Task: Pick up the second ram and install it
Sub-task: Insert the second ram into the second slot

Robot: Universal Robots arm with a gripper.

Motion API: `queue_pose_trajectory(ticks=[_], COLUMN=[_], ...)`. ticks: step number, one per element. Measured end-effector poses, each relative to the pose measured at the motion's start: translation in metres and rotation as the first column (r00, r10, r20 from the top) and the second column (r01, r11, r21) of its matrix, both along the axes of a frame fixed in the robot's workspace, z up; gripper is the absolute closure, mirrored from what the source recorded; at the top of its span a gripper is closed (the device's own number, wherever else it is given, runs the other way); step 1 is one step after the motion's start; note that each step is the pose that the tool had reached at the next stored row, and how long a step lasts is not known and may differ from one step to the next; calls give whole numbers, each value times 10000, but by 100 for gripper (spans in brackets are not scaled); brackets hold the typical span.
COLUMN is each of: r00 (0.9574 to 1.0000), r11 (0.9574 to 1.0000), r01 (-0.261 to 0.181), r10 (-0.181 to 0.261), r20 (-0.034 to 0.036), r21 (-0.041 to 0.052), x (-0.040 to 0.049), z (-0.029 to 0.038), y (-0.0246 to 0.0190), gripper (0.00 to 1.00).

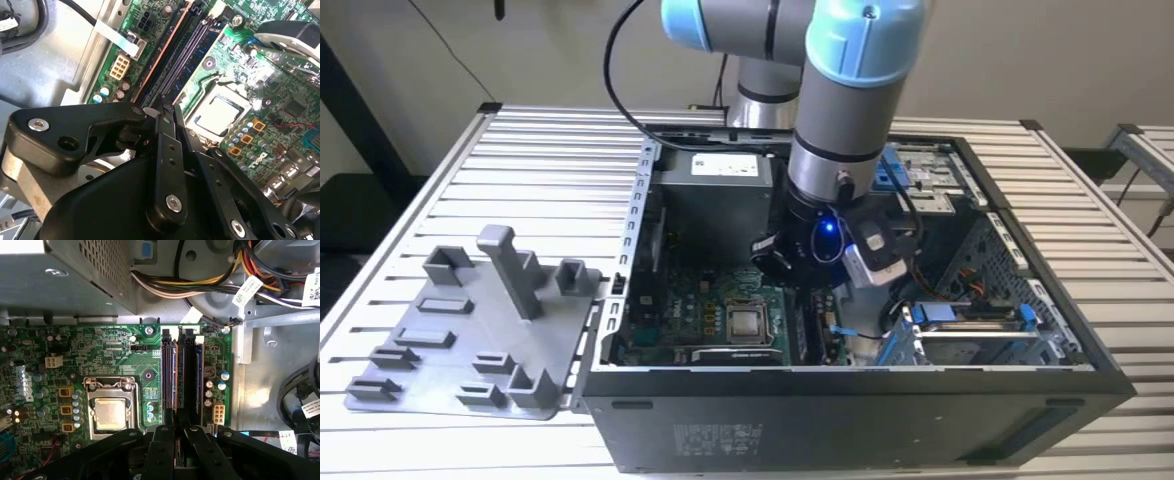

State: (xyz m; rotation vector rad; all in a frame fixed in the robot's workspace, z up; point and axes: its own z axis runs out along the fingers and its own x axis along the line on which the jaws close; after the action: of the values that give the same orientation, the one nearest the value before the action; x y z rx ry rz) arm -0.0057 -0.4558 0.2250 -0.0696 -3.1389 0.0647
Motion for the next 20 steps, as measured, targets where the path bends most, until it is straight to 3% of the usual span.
queue_pose_trajectory(ticks=[14,20], r00=[10000,9994], r11=[10000,9994], r01=[-8,-358], r10=[8,358], r20=[5,9], r21=[1,1], x=[0,1], z=[-5,-5], y=[0,-4], gripper=[86,86])
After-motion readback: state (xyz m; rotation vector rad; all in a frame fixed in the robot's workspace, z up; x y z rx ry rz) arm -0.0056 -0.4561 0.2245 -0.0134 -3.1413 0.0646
